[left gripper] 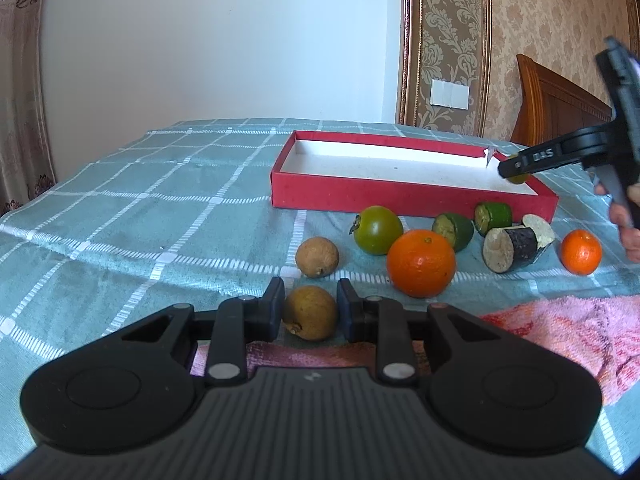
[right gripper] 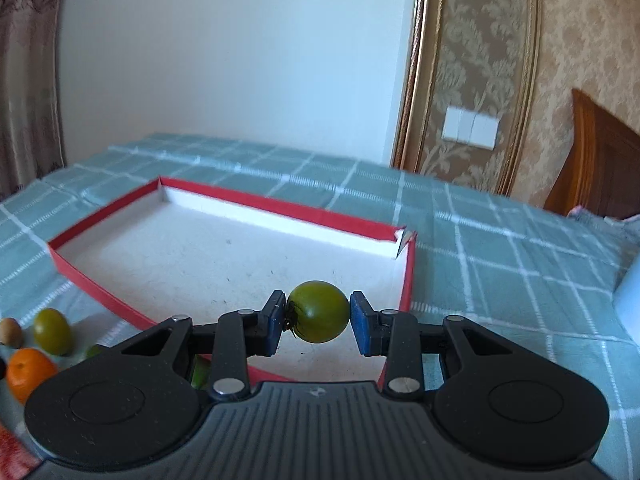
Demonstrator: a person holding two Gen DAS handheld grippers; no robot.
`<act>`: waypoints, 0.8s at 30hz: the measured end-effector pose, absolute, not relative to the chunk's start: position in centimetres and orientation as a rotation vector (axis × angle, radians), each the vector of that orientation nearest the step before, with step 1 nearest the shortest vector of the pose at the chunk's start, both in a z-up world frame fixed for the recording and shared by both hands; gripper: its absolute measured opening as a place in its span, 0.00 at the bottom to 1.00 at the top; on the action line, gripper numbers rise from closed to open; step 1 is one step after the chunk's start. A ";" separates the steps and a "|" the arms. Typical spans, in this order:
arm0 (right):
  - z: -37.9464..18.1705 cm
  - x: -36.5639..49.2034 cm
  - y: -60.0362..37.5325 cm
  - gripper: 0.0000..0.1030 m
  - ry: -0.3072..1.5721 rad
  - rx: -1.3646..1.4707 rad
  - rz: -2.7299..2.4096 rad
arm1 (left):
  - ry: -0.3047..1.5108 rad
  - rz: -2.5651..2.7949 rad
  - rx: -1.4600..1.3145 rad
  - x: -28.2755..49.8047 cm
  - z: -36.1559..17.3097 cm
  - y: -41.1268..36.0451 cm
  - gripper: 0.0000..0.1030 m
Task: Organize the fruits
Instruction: 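Carry the green tomato into the tray and open the right gripper while the left gripper grasps a kiwi, then carry the kiwi into the tray and open the left gripper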
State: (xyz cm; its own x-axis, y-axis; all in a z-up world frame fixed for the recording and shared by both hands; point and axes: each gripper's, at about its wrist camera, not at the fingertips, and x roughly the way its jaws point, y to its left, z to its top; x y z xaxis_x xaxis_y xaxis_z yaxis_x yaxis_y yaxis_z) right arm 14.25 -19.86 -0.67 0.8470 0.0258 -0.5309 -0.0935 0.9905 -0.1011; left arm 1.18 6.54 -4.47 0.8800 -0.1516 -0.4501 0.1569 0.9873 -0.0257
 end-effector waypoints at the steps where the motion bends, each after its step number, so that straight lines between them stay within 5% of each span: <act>1: -0.9 14.8 -19.9 0.34 0.571 -0.122 0.061 | 0.468 -0.161 0.013 1.2 -4.4 6.5 0.25; 12: -2.4 18.3 -21.0 0.34 0.684 -0.052 0.064 | 0.467 -0.156 0.024 1.1 -4.4 6.2 0.25; 20: -2.2 18.0 -21.4 0.65 0.674 -0.042 0.063 | 0.468 -0.150 0.036 1.0 -4.5 6.0 0.25; 24: -1.8 17.2 -22.0 0.68 0.649 -0.004 0.069 | 0.468 -0.149 0.036 1.0 -4.5 6.0 0.25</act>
State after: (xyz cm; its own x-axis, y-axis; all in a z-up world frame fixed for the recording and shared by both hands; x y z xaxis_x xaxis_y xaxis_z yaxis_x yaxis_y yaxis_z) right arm 17.18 -21.99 -1.75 0.7944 0.0625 -0.6041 -0.0650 0.9977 0.0177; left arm 1.03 5.96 -4.46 0.8817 -0.1345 -0.4523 0.1512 0.9885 0.0008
